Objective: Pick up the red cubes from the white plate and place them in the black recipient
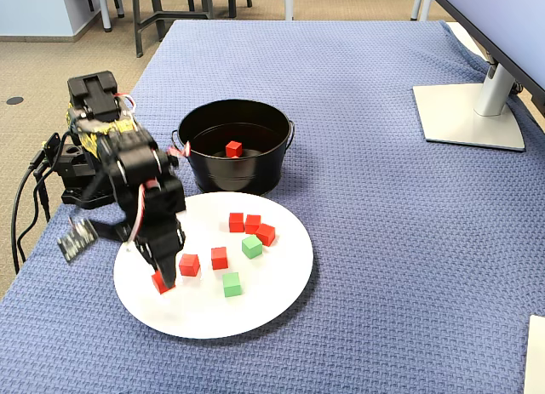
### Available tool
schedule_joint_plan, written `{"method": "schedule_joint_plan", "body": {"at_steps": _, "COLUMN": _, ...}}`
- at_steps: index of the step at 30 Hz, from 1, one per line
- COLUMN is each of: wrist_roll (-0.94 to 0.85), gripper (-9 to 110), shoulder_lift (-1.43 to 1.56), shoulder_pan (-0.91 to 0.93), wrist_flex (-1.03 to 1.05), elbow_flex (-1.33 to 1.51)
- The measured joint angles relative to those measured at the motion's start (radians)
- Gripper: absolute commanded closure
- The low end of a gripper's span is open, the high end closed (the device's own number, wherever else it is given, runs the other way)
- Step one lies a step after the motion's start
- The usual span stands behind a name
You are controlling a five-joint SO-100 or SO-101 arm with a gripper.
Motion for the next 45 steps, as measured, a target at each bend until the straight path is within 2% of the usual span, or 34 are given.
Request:
{"method": "schedule_joint_plan", "body": {"at_steps": 7, "wrist_roll": 0.055, "gripper": 102, "shoulder_lift": 0.179, "shoulder_pan": -0.141, "wrist_flex": 0.115, "elbow_flex": -0.061}}
{"method": "schedule_joint_plan", "body": {"at_steps": 15, "wrist_roll": 0.146, "gripper": 102, "shoulder_lift": 0.515, "shoulder_pan": -0.411, "wrist_flex": 0.121, "elbow_flex": 0.069}}
{"method": "schedule_joint_plan", "body": {"at_steps": 25, "wrist_roll": 0.225, "gripper": 101, "shoulder_lift": 0.810, "shoulder_pan": -0.827, "wrist_flex": -0.026, "elbow_flex": 0.411}}
{"method": "schedule_joint_plan", "body": {"at_steps": 26, "wrist_roll": 0.232, "gripper": 93, "shoulder_lift": 0.824, "shoulder_pan": -0.862, "wrist_flex": -0.046, "elbow_flex": 0.451}}
{"method": "schedule_joint_plan", "body": {"at_steps": 27, "wrist_roll": 0.236, "gripper": 79, "shoulder_lift": 0.833, "shoulder_pan": -0.897, "wrist_flex": -0.064, "elbow_flex": 0.488}}
{"method": "schedule_joint_plan", "body": {"at_steps": 28, "wrist_roll": 0.238, "gripper": 72, "shoulder_lift": 0.838, "shoulder_pan": -0.928, "wrist_flex": -0.078, "elbow_flex": 0.517}}
{"method": "schedule_joint_plan", "body": {"at_steps": 32, "wrist_roll": 0.222, "gripper": 69, "shoulder_lift": 0.841, "shoulder_pan": -1.035, "wrist_flex": -0.103, "elbow_flex": 0.611}}
{"method": "schedule_joint_plan", "body": {"at_steps": 38, "wrist_roll": 0.161, "gripper": 72, "shoulder_lift": 0.828, "shoulder_pan": -0.996, "wrist_flex": -0.078, "elbow_flex": 0.572}}
{"method": "schedule_joint_plan", "body": {"at_steps": 45, "wrist_roll": 0.000, "gripper": 80, "shoulder_lift": 0.721, "shoulder_pan": -0.699, "wrist_flex": 0.011, "elbow_flex": 0.380}}
